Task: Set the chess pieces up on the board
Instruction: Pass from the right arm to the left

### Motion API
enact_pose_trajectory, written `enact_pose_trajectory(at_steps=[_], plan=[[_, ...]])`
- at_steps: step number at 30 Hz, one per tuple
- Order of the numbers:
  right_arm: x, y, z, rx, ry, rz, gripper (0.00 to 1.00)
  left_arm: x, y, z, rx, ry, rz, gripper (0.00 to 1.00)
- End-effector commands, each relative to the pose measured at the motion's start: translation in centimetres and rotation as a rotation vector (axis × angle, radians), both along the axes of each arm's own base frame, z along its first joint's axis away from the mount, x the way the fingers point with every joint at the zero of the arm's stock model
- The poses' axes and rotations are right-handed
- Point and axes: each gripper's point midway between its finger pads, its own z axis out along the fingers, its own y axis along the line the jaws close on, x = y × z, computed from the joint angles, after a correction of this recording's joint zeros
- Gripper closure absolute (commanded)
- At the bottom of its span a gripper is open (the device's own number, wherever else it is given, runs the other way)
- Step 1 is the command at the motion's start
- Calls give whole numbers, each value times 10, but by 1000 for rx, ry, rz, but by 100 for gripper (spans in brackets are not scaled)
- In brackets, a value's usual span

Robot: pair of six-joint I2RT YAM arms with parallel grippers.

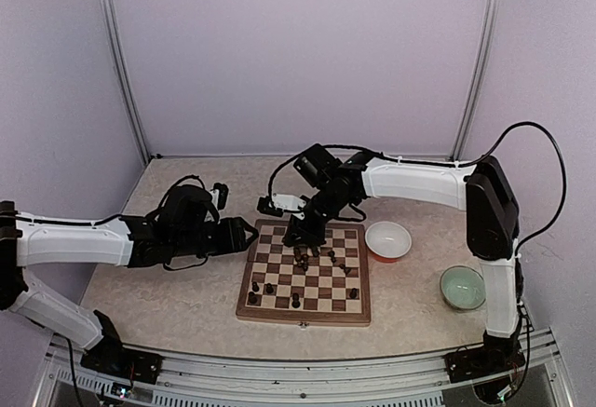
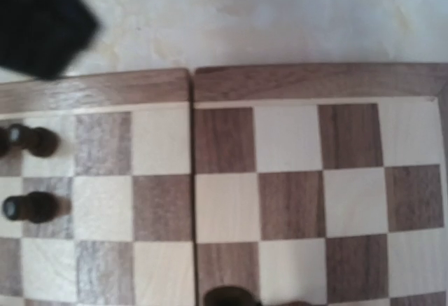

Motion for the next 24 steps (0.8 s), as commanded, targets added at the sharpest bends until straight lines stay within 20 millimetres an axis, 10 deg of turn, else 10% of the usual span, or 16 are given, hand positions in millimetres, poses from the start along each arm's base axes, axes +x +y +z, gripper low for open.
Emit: enact_pose_trajectory(at_steps=[1,9,24], plan=[[-13,7,15,77,-19,60,94,0,-23,27,-218,-31,-79,44],[-21,6,25,117,-19,83,94,-5,-66,19,-369,45,-225,56],[-26,5,45,171,-40,95,93,-6,-87,3,-444,134,-273,65]])
